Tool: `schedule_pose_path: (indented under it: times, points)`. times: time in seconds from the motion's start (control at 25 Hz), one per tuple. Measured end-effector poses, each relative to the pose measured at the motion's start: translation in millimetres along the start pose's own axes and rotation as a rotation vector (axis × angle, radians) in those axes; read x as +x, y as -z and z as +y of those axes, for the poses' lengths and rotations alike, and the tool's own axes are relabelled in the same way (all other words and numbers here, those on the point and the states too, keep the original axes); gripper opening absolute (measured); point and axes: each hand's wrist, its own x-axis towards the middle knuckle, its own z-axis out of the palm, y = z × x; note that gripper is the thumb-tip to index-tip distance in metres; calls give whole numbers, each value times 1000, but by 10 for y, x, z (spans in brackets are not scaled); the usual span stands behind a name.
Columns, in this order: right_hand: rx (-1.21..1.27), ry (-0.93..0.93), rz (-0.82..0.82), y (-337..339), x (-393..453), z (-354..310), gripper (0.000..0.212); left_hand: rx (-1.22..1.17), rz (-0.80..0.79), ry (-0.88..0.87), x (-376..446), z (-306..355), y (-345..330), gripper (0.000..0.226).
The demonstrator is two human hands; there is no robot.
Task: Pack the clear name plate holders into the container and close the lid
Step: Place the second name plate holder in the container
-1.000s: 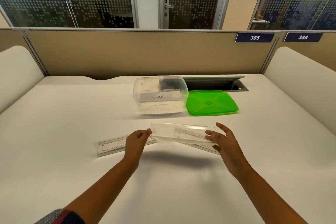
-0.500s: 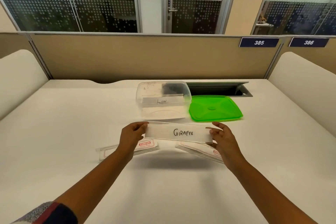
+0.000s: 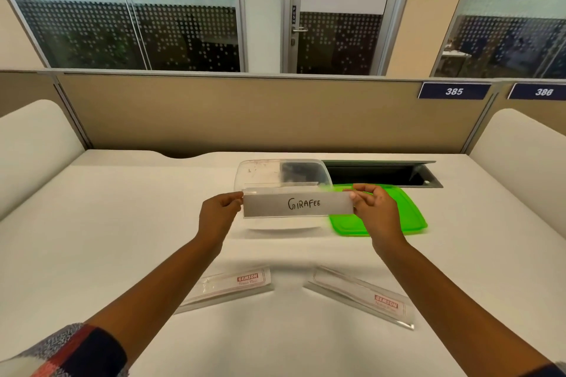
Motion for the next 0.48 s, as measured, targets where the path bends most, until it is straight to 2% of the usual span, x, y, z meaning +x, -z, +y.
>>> schedule_pose_path:
  times: [0.24, 0.48]
  points:
    - [71, -45, -19, -276, 435, -79, 20, 127, 71, -58, 386, 95, -104, 42]
    - [-202, 2, 23, -501, 638, 35, 23, 230, 76, -52, 600, 44, -208, 42]
